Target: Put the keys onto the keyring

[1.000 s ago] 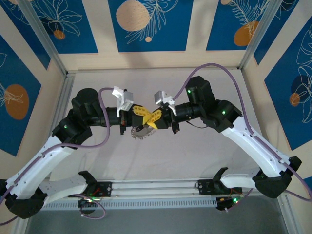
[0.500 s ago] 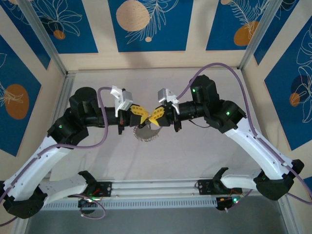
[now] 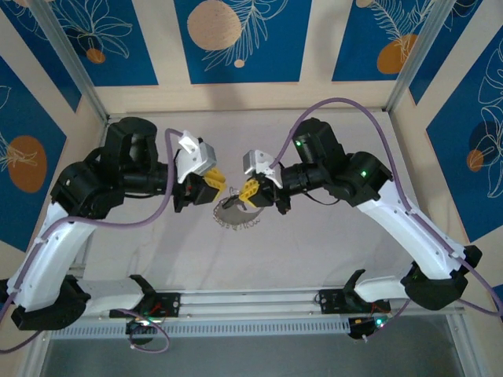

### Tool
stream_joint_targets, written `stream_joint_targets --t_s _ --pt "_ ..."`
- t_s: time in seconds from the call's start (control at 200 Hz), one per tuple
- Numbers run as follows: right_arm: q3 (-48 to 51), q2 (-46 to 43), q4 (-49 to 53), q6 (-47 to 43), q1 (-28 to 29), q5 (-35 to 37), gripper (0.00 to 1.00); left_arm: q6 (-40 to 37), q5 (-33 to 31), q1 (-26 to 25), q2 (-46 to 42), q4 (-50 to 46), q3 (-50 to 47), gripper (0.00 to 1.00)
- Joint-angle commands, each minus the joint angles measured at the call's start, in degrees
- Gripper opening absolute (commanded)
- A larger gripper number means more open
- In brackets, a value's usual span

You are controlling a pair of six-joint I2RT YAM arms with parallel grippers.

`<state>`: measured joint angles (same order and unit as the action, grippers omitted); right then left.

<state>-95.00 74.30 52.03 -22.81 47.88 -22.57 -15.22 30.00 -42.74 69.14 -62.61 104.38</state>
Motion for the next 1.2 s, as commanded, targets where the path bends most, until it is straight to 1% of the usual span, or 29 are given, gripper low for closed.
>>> stream_joint_targets --t_s 0.0,0.115,0.26,0.425,0.6,0.655,0.765,1.015,1.195 --pt "-2.80 0.18 2.12 -2.03 0.90 0.70 0.00 -5.16 3.15 -0.86 1.47 -7.48 3.02 0.24" --pt "-3.19 0.52 2.20 -2.15 1.70 1.12 0.00 -7.26 4.23 -0.95 3.13 -8.75 4.34 0.25" --pt "-3.40 0.67 2.41 -2.55 2.41 1.12 0.00 -7.91 4.97 -1.15 4.06 -7.31 3.93 0.27" --pt "-3.39 0.56 2.75 -3.09 2.81 0.75 0.00 -8.10 6.55 -1.16 5.25 -5.07 3.38 0.33" --pt "-3.17 0.14 2.61 -3.44 2.84 0.67 0.00 -8.37 7.79 -1.29 6.56 -5.23 3.48 0.34" --pt "-3.22 0.12 2.38 -3.52 2.83 0.42 0.00 -8.39 7.74 -1.58 6.86 -5.49 3.40 0.33" --pt "-3.41 0.22 2.11 -3.86 2.79 0.21 0.00 -8.55 6.75 -2.11 7.33 -6.37 3.34 0.29" --pt "-3.46 -0.03 2.49 -4.46 2.66 0.59 0.00 -8.51 4.79 -2.50 6.97 -7.86 2.43 0.22" --pt "-3.23 -0.49 2.29 -4.35 2.48 0.59 0.00 -7.74 2.84 -3.16 6.27 -8.84 0.49 0.21"
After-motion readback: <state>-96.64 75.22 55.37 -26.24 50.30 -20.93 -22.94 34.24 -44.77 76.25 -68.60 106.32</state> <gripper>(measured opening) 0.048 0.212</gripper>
